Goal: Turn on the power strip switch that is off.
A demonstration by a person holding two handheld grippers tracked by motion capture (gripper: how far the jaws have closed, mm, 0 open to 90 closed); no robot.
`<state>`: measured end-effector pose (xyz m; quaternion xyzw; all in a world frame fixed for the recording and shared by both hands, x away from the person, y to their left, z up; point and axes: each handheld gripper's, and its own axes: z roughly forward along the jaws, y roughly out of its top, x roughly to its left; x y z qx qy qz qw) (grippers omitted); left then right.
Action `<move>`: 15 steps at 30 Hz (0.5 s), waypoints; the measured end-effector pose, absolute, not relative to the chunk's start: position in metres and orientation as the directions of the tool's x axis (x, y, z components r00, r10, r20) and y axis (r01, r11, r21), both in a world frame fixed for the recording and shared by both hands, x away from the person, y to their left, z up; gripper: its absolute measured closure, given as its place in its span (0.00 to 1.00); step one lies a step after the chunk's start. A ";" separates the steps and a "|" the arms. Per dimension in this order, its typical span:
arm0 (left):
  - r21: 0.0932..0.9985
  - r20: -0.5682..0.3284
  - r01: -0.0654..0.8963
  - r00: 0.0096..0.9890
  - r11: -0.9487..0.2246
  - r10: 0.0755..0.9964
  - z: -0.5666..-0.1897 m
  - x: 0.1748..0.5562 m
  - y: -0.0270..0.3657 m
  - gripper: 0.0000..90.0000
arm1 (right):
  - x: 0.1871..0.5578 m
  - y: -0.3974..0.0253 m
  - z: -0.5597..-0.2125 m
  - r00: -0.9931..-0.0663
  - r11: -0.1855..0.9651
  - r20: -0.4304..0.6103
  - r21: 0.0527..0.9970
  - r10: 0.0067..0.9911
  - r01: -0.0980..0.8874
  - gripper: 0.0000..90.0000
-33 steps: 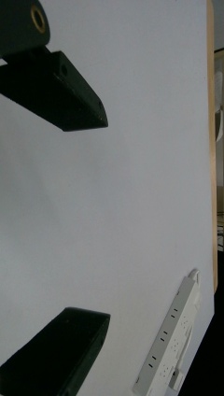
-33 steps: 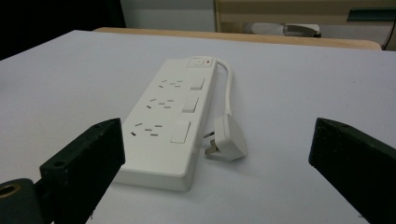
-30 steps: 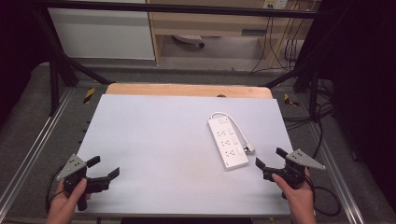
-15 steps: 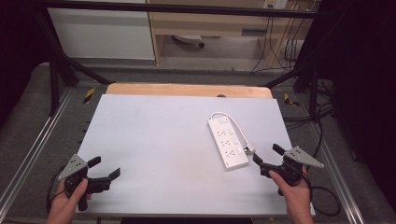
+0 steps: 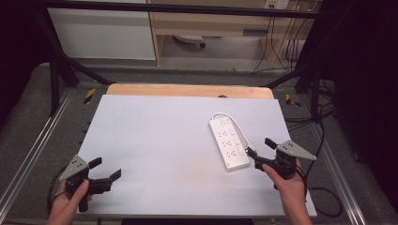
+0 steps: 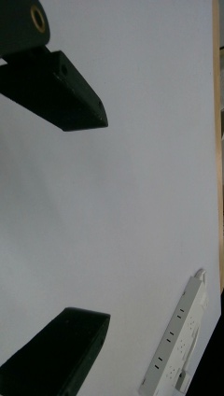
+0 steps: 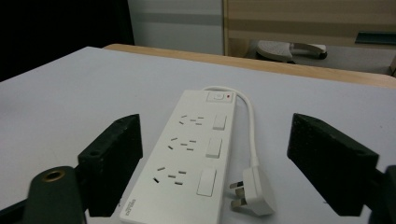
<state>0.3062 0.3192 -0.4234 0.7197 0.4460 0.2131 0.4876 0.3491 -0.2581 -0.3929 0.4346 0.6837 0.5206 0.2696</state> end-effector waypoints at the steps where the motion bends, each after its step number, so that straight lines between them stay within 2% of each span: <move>1: 0.892 -0.128 0.435 0.511 -0.127 0.850 -0.423 0.306 0.319 0.07 | 0.349 -0.258 -0.393 -0.477 0.080 0.084 0.946 0.875 0.314 0.24; 15: 0.890 -0.130 0.438 0.511 -0.127 0.849 -0.424 0.307 0.319 0.07 | 0.366 -0.241 -0.388 -0.477 0.086 0.084 0.942 0.875 0.324 0.44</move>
